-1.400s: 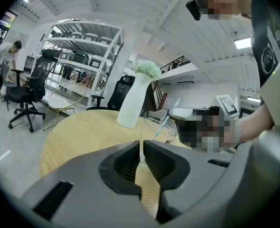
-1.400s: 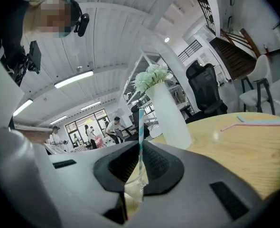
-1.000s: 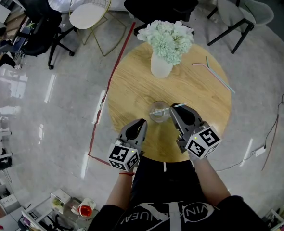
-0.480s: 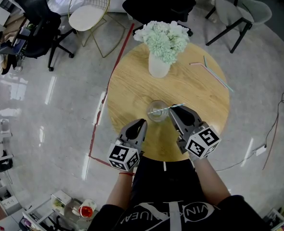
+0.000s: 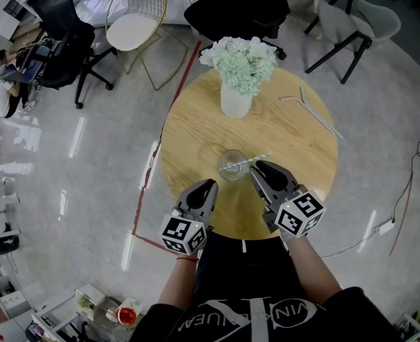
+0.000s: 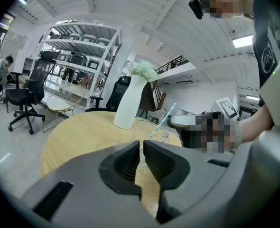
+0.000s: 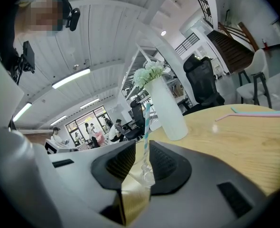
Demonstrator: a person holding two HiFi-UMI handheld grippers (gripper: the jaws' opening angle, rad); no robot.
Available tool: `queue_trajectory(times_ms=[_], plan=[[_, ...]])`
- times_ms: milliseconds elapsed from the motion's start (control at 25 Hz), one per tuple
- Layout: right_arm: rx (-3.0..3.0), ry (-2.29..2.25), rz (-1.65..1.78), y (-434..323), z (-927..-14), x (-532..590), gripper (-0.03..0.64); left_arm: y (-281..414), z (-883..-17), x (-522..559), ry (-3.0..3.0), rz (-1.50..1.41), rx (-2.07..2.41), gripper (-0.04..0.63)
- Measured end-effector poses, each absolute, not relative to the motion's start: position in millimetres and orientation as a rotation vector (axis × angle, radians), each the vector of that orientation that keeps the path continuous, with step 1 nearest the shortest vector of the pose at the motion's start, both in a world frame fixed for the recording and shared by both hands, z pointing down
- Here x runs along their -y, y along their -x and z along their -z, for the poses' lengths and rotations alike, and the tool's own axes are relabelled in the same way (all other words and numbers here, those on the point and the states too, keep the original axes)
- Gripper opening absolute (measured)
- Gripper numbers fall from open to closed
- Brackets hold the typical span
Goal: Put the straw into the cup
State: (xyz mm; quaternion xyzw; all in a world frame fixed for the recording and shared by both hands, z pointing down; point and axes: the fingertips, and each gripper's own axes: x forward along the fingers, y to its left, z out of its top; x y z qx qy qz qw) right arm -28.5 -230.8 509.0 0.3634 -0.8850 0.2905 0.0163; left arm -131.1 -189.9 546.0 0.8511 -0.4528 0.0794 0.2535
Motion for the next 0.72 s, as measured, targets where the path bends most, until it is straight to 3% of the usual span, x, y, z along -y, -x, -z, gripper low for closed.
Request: queue_trajectory(times_ms=[360,720], plan=[[2.755,-1.079,-0.871,31.6,-501.7,215.9,0.064,130.5,-537.7,185.3,-2.317,-0.206,1.232,0.035],[2.782,-0.995,-0.825,39.5,-488.1,203.5,0.005,127.3,-522.8,176.1,-2.343,-0.171,1.204,0.023]])
